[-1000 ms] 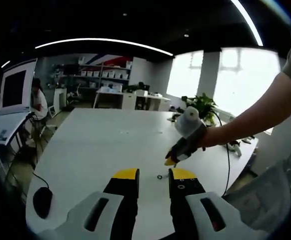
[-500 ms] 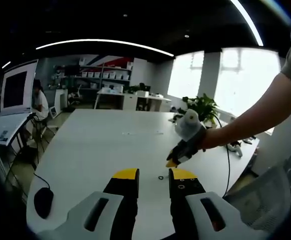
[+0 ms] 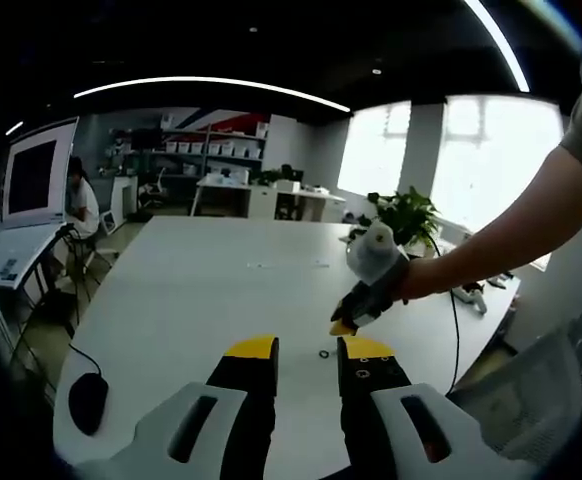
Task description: Place the washer onto the threaded stud by aligning its center hole with the stud, sliding it down to the base, and recovering from edge contact or off-axis alignment until the washer reaches the visible bottom stop.
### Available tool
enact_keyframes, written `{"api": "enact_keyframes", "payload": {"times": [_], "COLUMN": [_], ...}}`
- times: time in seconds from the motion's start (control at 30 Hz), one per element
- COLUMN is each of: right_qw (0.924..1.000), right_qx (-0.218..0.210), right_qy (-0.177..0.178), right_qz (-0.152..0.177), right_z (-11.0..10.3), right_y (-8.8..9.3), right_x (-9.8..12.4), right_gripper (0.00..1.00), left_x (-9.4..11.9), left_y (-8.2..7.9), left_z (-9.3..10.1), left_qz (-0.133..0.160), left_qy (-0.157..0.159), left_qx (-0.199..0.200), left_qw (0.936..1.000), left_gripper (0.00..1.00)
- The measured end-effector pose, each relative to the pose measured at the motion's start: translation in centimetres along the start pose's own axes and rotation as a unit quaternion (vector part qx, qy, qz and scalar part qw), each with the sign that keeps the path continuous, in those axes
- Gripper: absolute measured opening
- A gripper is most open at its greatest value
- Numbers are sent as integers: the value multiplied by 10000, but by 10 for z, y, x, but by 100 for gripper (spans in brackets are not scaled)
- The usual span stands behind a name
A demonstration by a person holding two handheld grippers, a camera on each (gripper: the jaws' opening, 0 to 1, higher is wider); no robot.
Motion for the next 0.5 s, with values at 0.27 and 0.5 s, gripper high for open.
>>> {"api": "enact_keyframes", "payload": {"times": [0.27,0.5], "right_qw": [10000,10000], "right_qx": [11,-1], "right_qy": [-15,-45], "right_qz": [2,-14], "right_z": [0,0], "right_y": [1,6], "right_x": [-2,-6], "right_gripper": [21,21], "left_x": [-1,-2], "left_y": [1,2], "left_z": [0,1], "left_qz": [-41,-77], "left_qy": [8,17], "left_qx": [-3,2], "left_qw": [10000,10000], "left_gripper": [21,21]}}
Point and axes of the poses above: the point that each gripper's makers call its tool centre point, and the gripper's own axes: x roughly backward along the fingers, z roughly to its right, y roughly out of its underside, the point moved 8 cm from there along x, roughly backward along the fingers, and after that the axes turned 15 degrees about y, right-handed, at the moved point
